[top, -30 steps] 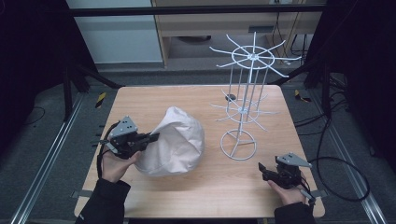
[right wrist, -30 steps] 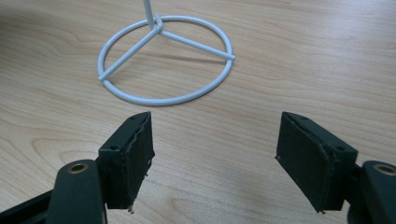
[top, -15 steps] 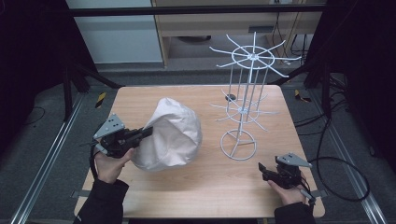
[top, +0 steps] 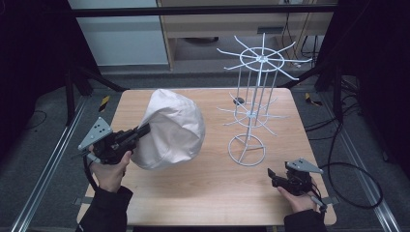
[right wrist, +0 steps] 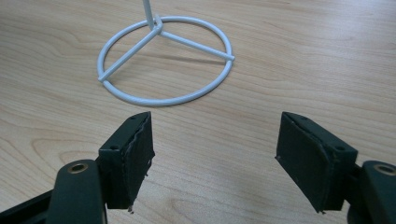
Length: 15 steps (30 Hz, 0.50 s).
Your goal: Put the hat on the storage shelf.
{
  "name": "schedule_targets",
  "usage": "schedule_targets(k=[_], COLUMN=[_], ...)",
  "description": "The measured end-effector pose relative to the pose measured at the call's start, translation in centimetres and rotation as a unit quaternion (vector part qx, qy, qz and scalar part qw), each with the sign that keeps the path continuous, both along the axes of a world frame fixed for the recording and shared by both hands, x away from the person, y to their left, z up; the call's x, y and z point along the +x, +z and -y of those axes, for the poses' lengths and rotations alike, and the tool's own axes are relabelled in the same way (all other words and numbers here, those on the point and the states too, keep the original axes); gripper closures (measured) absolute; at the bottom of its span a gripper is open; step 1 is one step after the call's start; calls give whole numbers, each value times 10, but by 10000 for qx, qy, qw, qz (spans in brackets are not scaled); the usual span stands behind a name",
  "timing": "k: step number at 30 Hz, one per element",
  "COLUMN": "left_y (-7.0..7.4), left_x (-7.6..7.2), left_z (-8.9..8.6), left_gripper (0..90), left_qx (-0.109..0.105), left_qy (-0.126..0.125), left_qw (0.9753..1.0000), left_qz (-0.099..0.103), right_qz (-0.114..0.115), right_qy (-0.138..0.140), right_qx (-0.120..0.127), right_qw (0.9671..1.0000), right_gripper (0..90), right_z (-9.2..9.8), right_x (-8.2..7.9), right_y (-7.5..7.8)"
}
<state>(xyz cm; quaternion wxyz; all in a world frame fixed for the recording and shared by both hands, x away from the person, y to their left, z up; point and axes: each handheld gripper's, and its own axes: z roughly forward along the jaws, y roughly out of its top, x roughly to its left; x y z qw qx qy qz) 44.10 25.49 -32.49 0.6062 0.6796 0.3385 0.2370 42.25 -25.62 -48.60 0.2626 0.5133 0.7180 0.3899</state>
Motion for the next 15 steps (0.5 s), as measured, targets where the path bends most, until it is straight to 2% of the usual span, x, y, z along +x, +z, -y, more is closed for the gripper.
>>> schedule_targets(k=[1,5,8,12,15], left_y=[2,6,9,15,17], left_x=[-3,-9,-11,-17,-19], left_z=[0,1,1,3,5], left_gripper=[877,877,877,877,877], left_qx=[-79,-223,-275,-498,-575], left_qy=[50,88,87,62,62], left_qw=[9999,9994,9991,9978,9971], left_qz=[105,260,306,435,501], right_qz=[-5,-4,-23,-36,-4], right_qy=[-2,3,-4,0,10], right_qx=[3,-1,7,8,-23], right_qw=[10000,10000,10000,10000,10000], right_gripper=[274,274,274,274,274], right_z=[0,0,0,-1,0], right_x=[0,0,0,0,0], right_y=[0,0,0,0,-1])
